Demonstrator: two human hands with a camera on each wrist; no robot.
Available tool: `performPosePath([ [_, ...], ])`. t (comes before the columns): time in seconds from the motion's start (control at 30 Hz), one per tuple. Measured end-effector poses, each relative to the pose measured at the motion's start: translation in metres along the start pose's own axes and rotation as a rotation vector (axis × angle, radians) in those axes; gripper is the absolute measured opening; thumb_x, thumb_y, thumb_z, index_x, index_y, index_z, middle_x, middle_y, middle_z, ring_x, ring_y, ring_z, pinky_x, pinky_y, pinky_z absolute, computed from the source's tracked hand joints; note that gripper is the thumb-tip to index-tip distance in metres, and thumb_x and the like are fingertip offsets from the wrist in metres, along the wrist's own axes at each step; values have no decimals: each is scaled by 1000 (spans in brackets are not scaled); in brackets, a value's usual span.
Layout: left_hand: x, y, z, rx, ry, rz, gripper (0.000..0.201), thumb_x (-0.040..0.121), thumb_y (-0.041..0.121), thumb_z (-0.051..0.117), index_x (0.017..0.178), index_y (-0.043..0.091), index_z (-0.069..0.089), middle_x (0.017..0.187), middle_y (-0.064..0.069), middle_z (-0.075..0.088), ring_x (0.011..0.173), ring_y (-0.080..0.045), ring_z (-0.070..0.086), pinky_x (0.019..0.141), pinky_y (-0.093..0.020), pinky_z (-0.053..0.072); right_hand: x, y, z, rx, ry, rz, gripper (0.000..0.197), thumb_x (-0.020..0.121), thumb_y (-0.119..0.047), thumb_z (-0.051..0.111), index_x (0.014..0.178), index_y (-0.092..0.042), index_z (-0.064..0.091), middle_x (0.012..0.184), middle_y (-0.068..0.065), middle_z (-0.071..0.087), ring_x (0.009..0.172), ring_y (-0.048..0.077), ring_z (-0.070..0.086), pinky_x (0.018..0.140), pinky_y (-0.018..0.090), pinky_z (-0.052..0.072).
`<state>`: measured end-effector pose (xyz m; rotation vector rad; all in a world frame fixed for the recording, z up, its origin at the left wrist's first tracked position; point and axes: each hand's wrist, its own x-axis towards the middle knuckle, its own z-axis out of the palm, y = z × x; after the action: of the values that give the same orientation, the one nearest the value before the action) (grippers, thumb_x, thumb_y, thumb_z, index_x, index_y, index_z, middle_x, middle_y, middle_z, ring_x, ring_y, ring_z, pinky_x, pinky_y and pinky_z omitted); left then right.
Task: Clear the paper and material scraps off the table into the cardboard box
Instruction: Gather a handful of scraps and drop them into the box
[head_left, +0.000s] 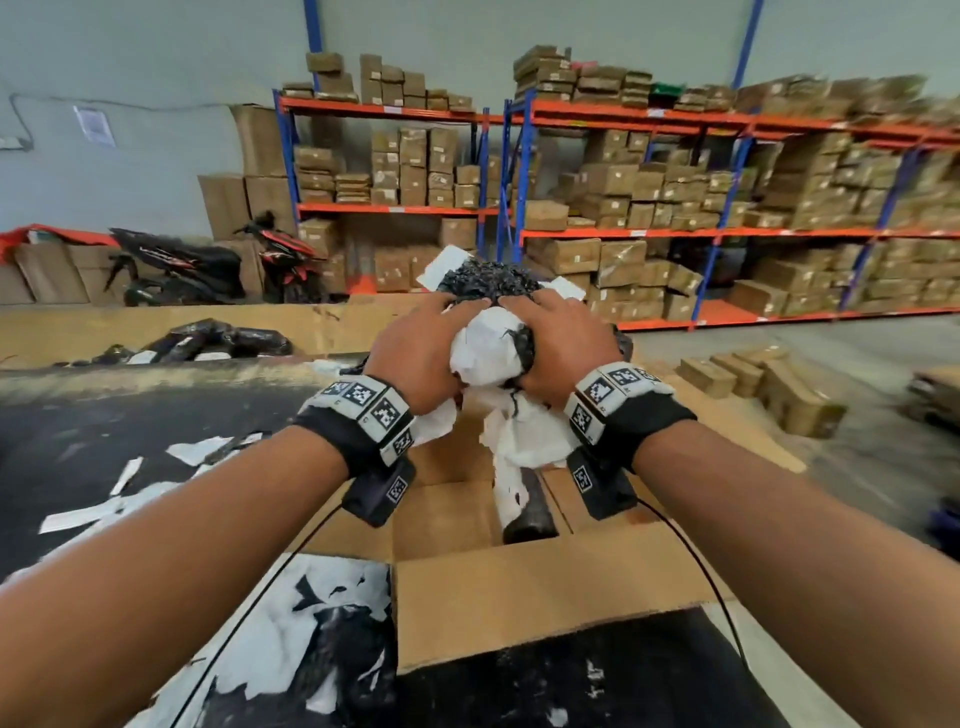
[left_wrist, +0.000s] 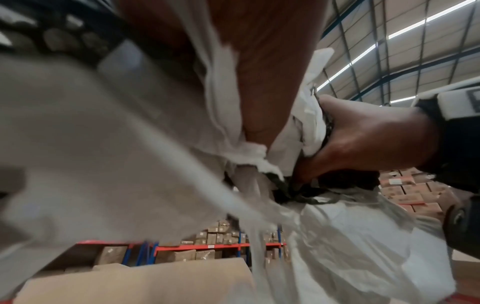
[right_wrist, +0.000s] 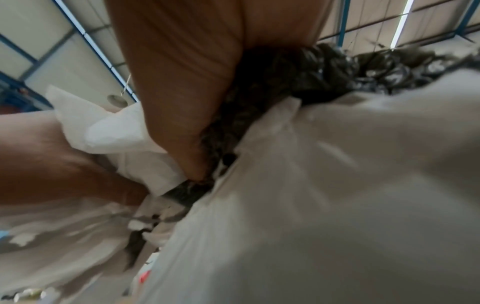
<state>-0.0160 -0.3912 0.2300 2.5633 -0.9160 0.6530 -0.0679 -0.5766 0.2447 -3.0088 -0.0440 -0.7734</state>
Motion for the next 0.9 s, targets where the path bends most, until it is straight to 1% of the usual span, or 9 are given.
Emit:
performPosePath([
  [0.13, 14, -14, 53, 14, -213, 2, 84, 66, 65, 55, 145, 50, 31, 135, 2, 54, 118, -31, 59, 85, -46, 55, 9, 34, 33, -69, -198, -45, 76, 66, -52, 76, 135, -37, 47, 118, 3, 55, 106, 32, 57, 83, 46, 54],
  [0.27, 8, -29, 97, 8, -381, -21, 85, 71, 55, 75, 146, 42, 36, 129, -2, 51, 109, -33, 62, 83, -46, 55, 12, 57, 71, -122, -418, -68, 75, 62, -60, 76, 128, -40, 46, 113, 1, 50, 104, 28, 55, 83, 45, 53],
  [0.37, 19, -42, 146, 24, -567, -19, 81, 73, 51, 78, 143, 35, 43, 125, -4, 50, 105, -33, 62, 77, -40, 53, 25, 81, 121, -103, -614, -57, 83, 54, -59, 81, 126, -41, 43, 103, -4, 43, 101, 26, 53, 82, 45, 53],
  [0.43, 11, -42, 150, 28, -680, 6, 81, 71, 53, 79, 141, 32, 44, 124, -4, 49, 107, -32, 61, 81, -40, 52, 15, 84, 131, -112, -740, -84, 89, 52, -59, 83, 128, -42, 40, 103, -4, 40, 104, 26, 49, 80, 42, 50],
  [0.5, 15, -48, 160, 11, -785, 8, 92, 67, 62, 80, 145, 31, 42, 129, -5, 47, 113, -32, 59, 92, -46, 52, 20, 93, 143, -126, -825, -87, 99, 50, -62, 85, 134, -43, 38, 110, -2, 41, 109, 26, 46, 78, 40, 44],
  [0.57, 15, -52, 154, 45, -826, 11, 102, 63, 72, 78, 148, 30, 41, 130, -4, 44, 114, -31, 58, 96, -48, 51, 18, 95, 141, -147, -880, -93, 119, 43, -66, 88, 144, -43, 31, 124, 1, 41, 120, 29, 43, 90, 46, 43],
  [0.67, 22, -57, 140, 75, -834, 2, 112, 57, 83, 74, 150, 30, 38, 131, -4, 41, 112, -30, 58, 96, -46, 52, 26, 103, 128, -141, -937, -109, 142, 38, -75, 85, 153, -45, 8, 147, 9, 28, 135, 38, 34, 109, 56, 34],
  [0.77, 26, -66, 134, 45, -820, 9, 120, 49, 94, 63, 151, 36, 34, 135, -2, 40, 115, -28, 56, 98, -48, 50, 34, 113, 117, -103, -958, -117, 142, 39, -81, 80, 152, -49, 1, 150, 4, 24, 137, 36, 32, 110, 55, 33],
  [0.9, 25, -66, 133, 46, -836, -4, 130, 40, 101, 49, 152, 38, 30, 131, 3, 40, 116, -25, 55, 99, -46, 49, 42, 128, 101, -38, -1002, -111, 130, 41, -86, 76, 148, -53, 10, 144, -5, 32, 131, 23, 40, 109, 49, 37],
])
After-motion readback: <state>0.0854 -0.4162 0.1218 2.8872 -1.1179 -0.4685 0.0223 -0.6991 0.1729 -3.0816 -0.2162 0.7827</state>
